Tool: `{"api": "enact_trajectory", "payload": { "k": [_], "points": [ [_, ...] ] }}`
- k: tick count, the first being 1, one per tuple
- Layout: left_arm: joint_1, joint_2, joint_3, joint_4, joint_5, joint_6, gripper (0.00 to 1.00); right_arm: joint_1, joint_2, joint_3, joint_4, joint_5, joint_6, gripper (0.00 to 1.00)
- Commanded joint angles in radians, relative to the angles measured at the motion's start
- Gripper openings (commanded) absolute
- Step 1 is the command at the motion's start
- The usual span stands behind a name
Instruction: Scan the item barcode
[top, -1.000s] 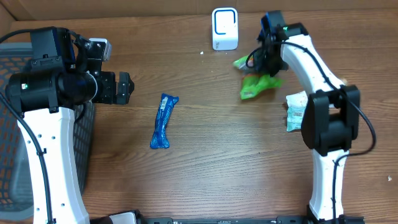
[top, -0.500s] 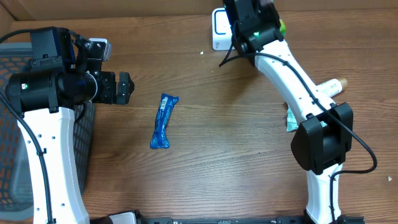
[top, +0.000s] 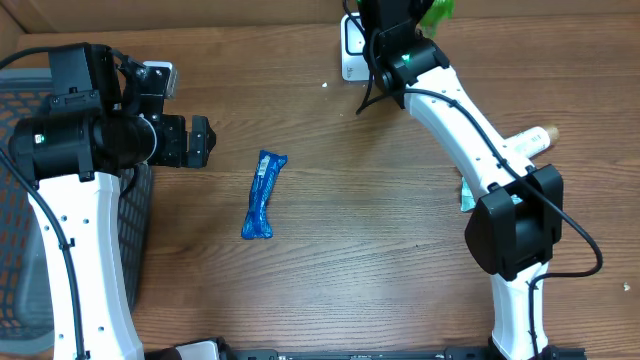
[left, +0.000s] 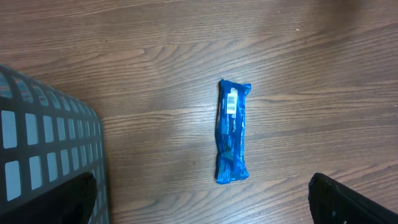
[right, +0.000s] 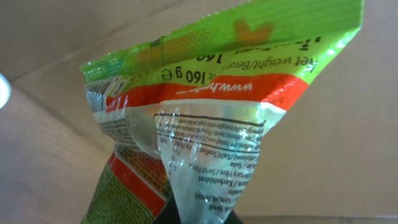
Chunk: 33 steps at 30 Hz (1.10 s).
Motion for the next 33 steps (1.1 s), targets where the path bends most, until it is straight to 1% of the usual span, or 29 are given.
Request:
{"api": "enact_trajectory", "payload": {
  "k": [1,5,9,13,18,22,31,33],
  "points": [
    [0.000,0.003,0.006,0.003,0.008,0.005,1.00,0.006,0.053,0.020,0.079,-0.007,-0.126,0.04],
    [0.000,0.003,0.006,0.003,0.008,0.005,1.00,0.006,0.110,0.020,0.149,-0.006,-0.142,0.04],
    [0.000,0.003,0.006,0.003,0.008,0.005,1.00,0.013,0.150,0.020,0.178,0.003,-0.141,0.04],
    [0.000,0.003,0.006,0.004,0.008,0.005,1.00,0.031,0.191,0.020,0.255,0.070,-0.109,0.04],
    [0.000,0.003,0.006,0.003,0.008,0.005,1.00,0.040,0.227,0.017,0.270,0.120,-0.060,0.04],
    [0.000,0.003,0.006,0.003,0.008,0.005,1.00,0.052,0.251,0.014,0.296,0.193,-0.059,0.04],
    [0.000,0.003,0.006,0.003,0.008,0.005,1.00,0.108,0.259,0.013,0.299,0.249,-0.056,0.04],
    [0.000,0.003,0.006,0.003,0.008,0.005,1.00,0.109,0.259,0.011,0.299,0.263,-0.033,0.04]
  ]
}}
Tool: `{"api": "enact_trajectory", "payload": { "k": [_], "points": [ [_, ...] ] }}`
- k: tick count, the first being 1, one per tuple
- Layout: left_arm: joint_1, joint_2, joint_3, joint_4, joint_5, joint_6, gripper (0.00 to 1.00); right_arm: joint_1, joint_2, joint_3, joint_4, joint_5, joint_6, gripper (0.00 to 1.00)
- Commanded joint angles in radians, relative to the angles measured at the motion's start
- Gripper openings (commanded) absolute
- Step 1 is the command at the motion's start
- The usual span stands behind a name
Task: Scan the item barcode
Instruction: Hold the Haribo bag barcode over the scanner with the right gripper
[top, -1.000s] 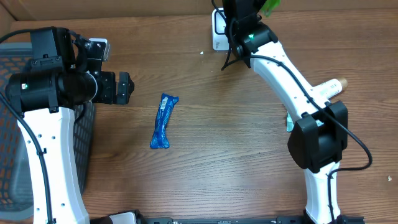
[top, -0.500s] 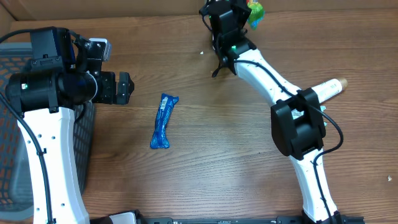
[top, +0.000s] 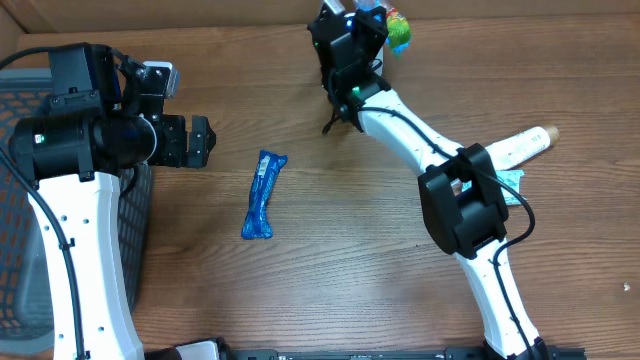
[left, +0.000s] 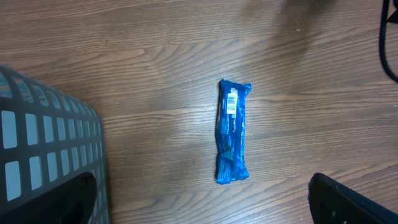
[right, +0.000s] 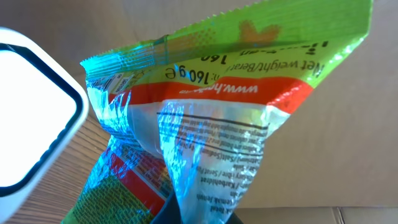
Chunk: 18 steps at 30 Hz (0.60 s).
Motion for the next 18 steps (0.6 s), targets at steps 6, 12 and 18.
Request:
{"api": "enact_trajectory", "payload": {
  "k": [6,12,18],
  "points": [
    [0.000,0.003,0.006,0.003,0.008,0.005,0.99,0.008,-0.001,-0.010,0.014,0.113,0.089,0.04],
    [0.000,0.003,0.006,0.003,0.008,0.005,1.00,0.004,-0.001,-0.048,0.013,0.120,0.090,0.04],
    [0.000,0.003,0.006,0.003,0.008,0.005,1.00,-0.005,-0.001,-0.068,0.010,0.123,0.115,0.04]
  ]
}}
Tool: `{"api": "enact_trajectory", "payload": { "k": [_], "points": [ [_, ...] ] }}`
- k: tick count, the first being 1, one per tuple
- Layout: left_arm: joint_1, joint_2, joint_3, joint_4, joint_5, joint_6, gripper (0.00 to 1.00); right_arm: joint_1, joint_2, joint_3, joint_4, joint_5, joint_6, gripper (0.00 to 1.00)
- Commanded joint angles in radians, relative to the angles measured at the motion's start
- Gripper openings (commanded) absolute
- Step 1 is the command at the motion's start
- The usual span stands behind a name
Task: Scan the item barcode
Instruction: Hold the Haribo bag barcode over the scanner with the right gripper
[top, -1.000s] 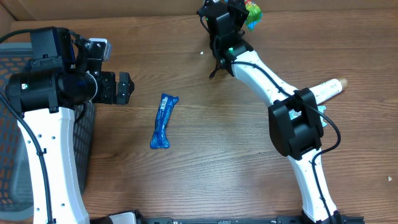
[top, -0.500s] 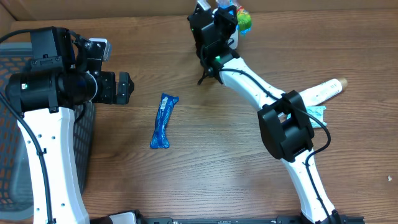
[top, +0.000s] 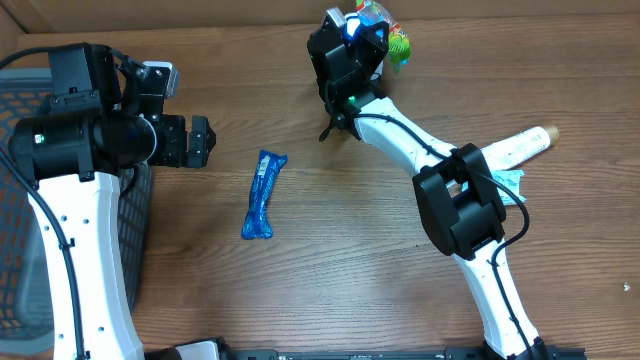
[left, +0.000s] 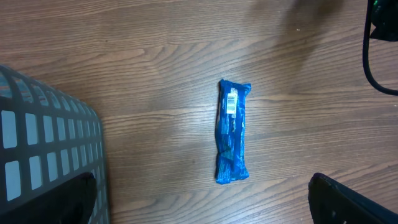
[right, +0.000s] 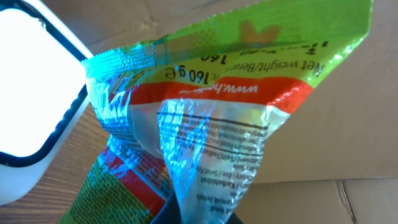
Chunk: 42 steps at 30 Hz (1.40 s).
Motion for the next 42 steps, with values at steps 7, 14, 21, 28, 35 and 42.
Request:
{"api": "enact_trajectory", "payload": {
  "k": [7,14,21,28,35,42],
  "points": [
    [0.000,0.004,0.006,0.003,0.008,0.005,1.00,-0.025,-0.002,-0.013,0.013,0.012,0.034,0.04],
    [0.000,0.004,0.006,0.003,0.008,0.005,1.00,-0.041,-0.002,-0.023,0.013,-0.008,0.059,0.04],
    [0.000,0.004,0.006,0.003,0.008,0.005,1.00,-0.041,-0.002,-0.031,0.008,-0.031,0.081,0.04],
    [0.001,0.004,0.006,0.003,0.008,0.005,1.00,-0.040,-0.002,-0.031,-0.010,-0.030,0.081,0.04],
    [0.001,0.004,0.006,0.003,0.008,0.005,1.00,-0.026,-0.002,-0.031,-0.043,-0.010,0.103,0.04],
    [0.001,0.004,0.006,0.004,0.008,0.005,1.00,0.031,-0.002,-0.031,-0.036,0.010,0.095,0.04]
  ]
}}
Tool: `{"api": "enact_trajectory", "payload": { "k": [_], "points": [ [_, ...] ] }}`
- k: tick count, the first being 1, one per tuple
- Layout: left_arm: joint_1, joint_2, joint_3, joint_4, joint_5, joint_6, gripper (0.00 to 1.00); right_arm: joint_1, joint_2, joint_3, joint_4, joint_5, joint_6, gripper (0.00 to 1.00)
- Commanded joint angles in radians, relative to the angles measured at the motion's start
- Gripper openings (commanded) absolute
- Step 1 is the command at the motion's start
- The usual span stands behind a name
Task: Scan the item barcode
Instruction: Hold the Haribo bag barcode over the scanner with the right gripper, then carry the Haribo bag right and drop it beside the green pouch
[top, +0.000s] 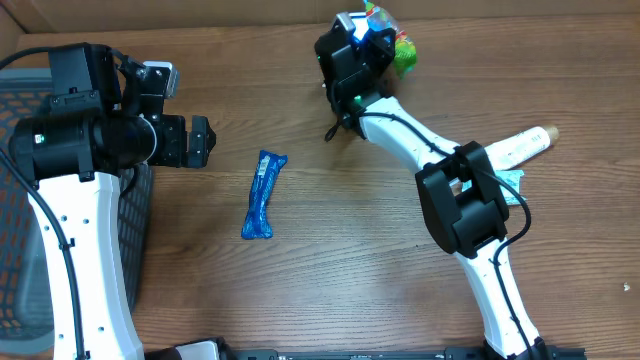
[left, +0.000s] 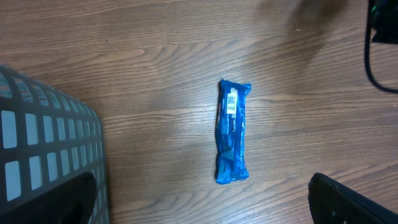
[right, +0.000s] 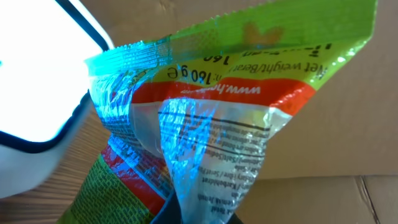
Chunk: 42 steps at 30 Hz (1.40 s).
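My right gripper (top: 372, 28) is at the table's far edge, shut on a green and orange snack bag (top: 398, 40). In the right wrist view the bag (right: 230, 74) fills the frame, its printed back lit blue, and my right gripper (right: 194, 214) pinches its clear seam. The white scanner (right: 28, 81) glows at the left edge, close beside the bag; in the overhead view the arm mostly hides it. My left gripper (top: 203, 141) hangs open at the left, above the table. A blue wrapped bar (left: 232, 130) with a white barcode label lies below it, untouched.
A grey mesh basket (left: 43, 143) stands at the left edge. A white tube (top: 525, 143) and a teal packet (top: 510, 180) lie at the right, behind the right arm. A cardboard wall backs the table's far side.
My right gripper has shifted slightly to the right with the bag. The scanner now sits higher and further left in the right wrist view. The left arm and the blue bar have not moved.
My right gripper held the green bag at the far edge, right of the white scanner. Then it was further left, over the scanner, with blue light on the bag. It has stayed by the scanner with small shifts. The left gripper stayed open and still.
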Motion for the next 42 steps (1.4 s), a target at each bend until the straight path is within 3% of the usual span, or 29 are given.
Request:
{"api": "enact_trajectory", "payload": {
  "k": [1,12,17,21,24,30,33,37,42],
  "points": [
    [0.001,0.004,0.006,0.003,0.008,0.005,1.00,0.050,-0.003,-0.006,0.014,0.033,0.012,0.04],
    [0.001,0.004,0.006,0.003,0.008,0.005,1.00,0.194,-0.012,-0.006,0.090,0.092,0.025,0.04],
    [0.001,0.005,0.006,0.003,0.008,0.005,1.00,0.259,-0.079,-0.006,0.062,0.116,0.157,0.04],
    [0.001,0.005,0.006,0.003,0.008,0.005,1.00,0.283,-0.200,-0.006,-0.233,0.031,0.412,0.04],
    [0.001,0.005,0.006,0.003,0.008,0.005,1.00,0.264,-0.315,-0.006,-0.569,-0.256,0.661,0.04],
    [0.001,0.005,0.006,0.003,0.008,0.005,1.00,0.125,-0.527,-0.006,-0.870,-0.681,0.971,0.04],
    [0.001,0.005,0.006,0.003,0.008,0.005,1.00,-0.035,-0.642,-0.006,-1.038,-0.893,1.141,0.04],
    [0.001,0.005,0.006,0.003,0.008,0.005,1.00,-0.268,-0.686,-0.006,-1.215,-1.102,1.179,0.04],
    [0.001,0.005,0.006,0.003,0.008,0.005,1.00,-0.519,-0.676,-0.048,-1.298,-1.173,1.168,0.04]
  ]
}}
